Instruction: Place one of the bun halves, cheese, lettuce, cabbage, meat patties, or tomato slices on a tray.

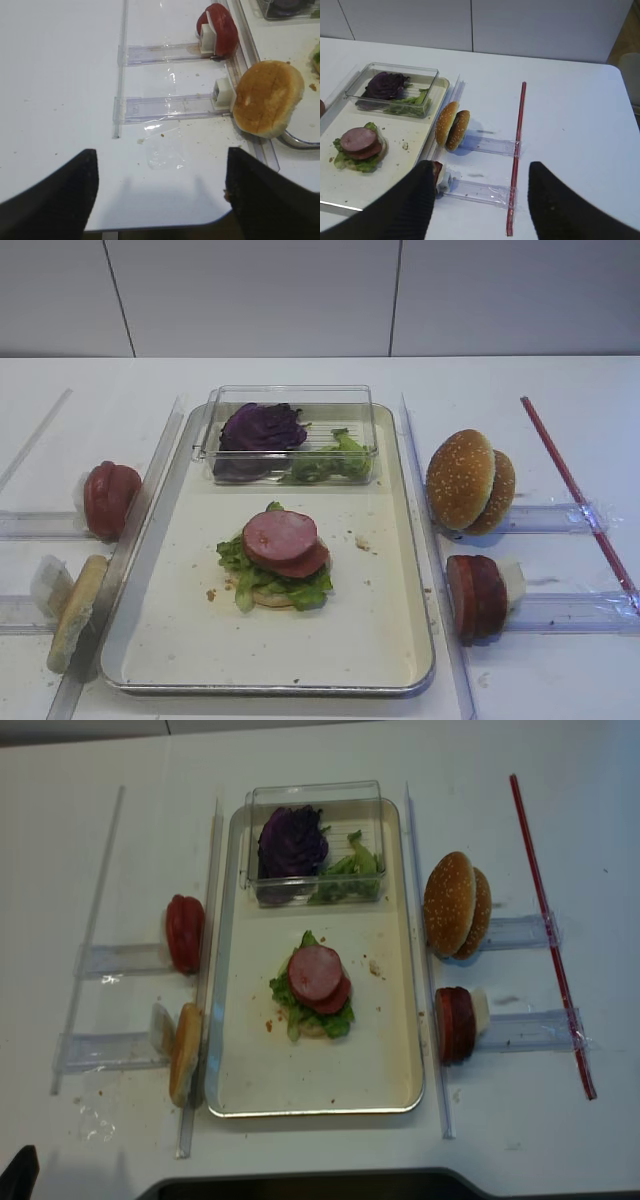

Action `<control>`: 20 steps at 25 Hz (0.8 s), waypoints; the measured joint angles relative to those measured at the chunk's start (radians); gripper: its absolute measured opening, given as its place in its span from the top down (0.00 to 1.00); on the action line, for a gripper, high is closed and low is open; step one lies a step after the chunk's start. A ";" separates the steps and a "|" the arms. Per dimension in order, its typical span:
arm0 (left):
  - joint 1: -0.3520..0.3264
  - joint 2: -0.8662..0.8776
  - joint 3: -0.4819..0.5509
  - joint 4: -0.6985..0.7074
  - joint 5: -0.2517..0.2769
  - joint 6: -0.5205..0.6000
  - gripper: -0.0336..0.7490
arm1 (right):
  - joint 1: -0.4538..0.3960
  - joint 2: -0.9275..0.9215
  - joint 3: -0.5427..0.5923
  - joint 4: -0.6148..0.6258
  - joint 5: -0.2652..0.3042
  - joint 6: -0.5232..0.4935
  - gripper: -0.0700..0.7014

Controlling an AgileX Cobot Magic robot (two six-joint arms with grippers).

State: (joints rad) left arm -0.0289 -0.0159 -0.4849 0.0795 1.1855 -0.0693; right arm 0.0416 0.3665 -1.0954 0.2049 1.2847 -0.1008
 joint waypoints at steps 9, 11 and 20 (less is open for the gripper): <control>0.000 0.000 0.000 0.000 0.000 0.000 0.33 | -0.001 -0.170 0.273 0.000 0.002 0.000 0.34; 0.000 0.000 0.000 0.000 0.000 0.000 0.33 | -0.001 -0.207 0.341 0.000 0.000 -0.010 0.34; 0.000 0.000 0.000 0.000 0.000 0.000 0.33 | -0.001 -0.319 0.523 -0.035 -0.046 -0.053 0.34</control>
State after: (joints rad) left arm -0.0289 -0.0159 -0.4849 0.0795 1.1855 -0.0693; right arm 0.0401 0.0473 -0.5727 0.1703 1.2385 -0.1542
